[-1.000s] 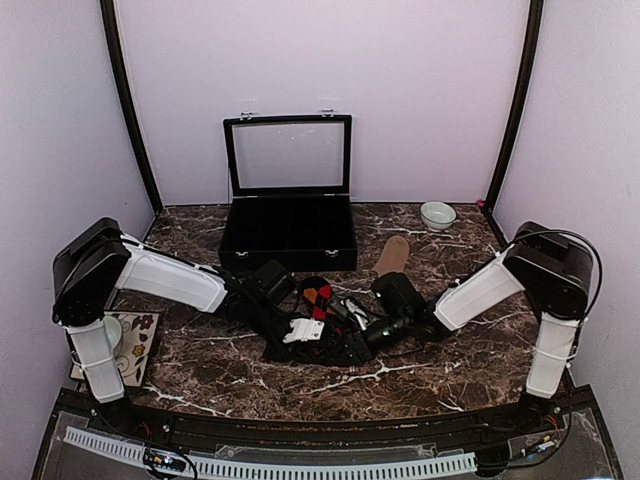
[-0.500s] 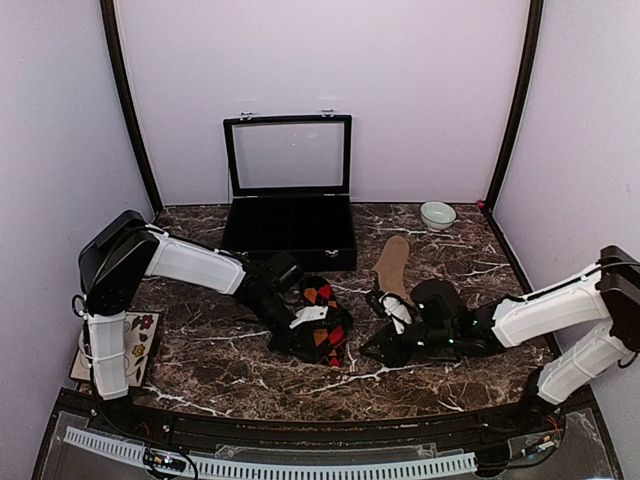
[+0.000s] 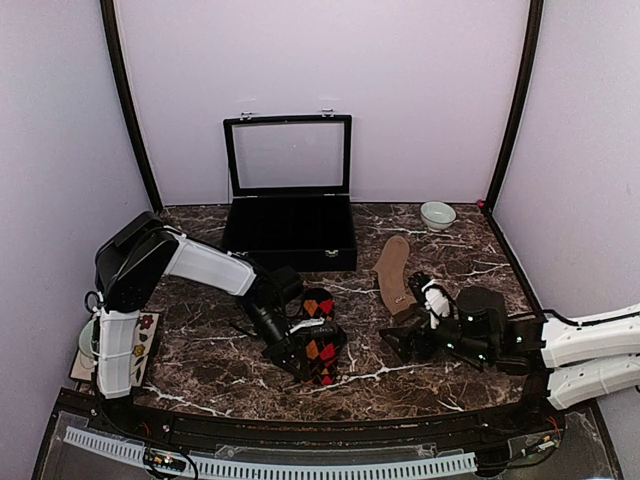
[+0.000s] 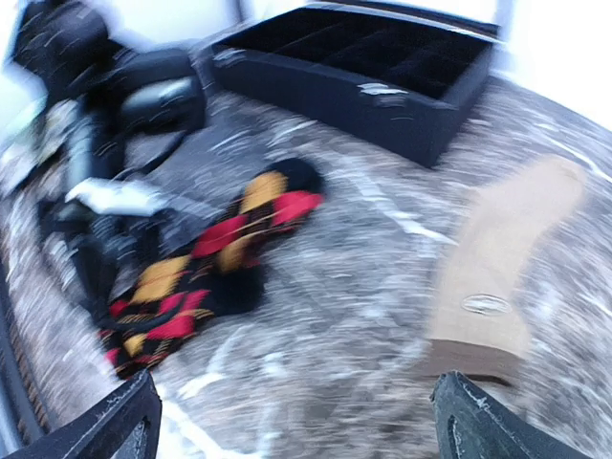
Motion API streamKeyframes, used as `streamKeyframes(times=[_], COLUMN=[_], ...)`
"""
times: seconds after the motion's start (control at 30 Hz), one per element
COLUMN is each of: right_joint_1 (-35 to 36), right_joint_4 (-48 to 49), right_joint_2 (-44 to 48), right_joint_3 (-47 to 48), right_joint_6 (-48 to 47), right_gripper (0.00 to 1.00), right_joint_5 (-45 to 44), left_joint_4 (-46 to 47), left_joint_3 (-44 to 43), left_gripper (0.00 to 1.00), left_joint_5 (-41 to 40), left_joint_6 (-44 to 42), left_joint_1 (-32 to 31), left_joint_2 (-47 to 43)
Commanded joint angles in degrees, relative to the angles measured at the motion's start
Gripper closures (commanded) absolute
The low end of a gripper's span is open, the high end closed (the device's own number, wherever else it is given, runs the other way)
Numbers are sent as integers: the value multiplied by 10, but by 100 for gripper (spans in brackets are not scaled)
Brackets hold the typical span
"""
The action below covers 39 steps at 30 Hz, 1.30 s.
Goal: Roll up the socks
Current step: Roll the sock at the center of the board.
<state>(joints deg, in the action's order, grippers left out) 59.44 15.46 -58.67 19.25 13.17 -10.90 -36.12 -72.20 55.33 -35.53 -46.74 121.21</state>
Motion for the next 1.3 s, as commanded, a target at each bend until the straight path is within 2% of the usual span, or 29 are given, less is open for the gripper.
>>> streamKeyframes(times=[0.0, 0.07, 0.2, 0.33, 0.5, 0.63, 0.93, 1.27], right_joint_1=[-41, -53, -50, 48, 96, 101, 103, 104], right_joint_4=[87, 107, 85, 74, 125, 131, 151, 158], right_joint_2=[63, 82, 34, -36, -121, -208, -343, -388], right_joint_3=[-55, -78, -61, -22, 14, 70, 151, 165], right_joint_6=[66, 106, 37, -80, -197, -247, -309, -312], right_gripper=[1, 0, 5, 14, 45, 57, 64, 71], right_joint_5=[-20, -33, 68, 26, 70, 98, 161, 186], left_joint_4=[-19, -21, -23, -21, -15, -7, -5, -17], left_joint_3=[-10, -17, -30, -44, -42, -45, -50, -60], left_gripper=[100, 100, 100, 100, 100, 100, 100, 100], left_joint_5=[-50, -52, -61, -72, -92, -109, -124, -141], left_joint_6=[19, 15, 11, 18, 20, 32, 41, 34], left_joint_1=[0, 0, 2, 8, 18, 20, 22, 22], left_joint_2=[31, 37, 50, 71, 86, 88, 90, 96])
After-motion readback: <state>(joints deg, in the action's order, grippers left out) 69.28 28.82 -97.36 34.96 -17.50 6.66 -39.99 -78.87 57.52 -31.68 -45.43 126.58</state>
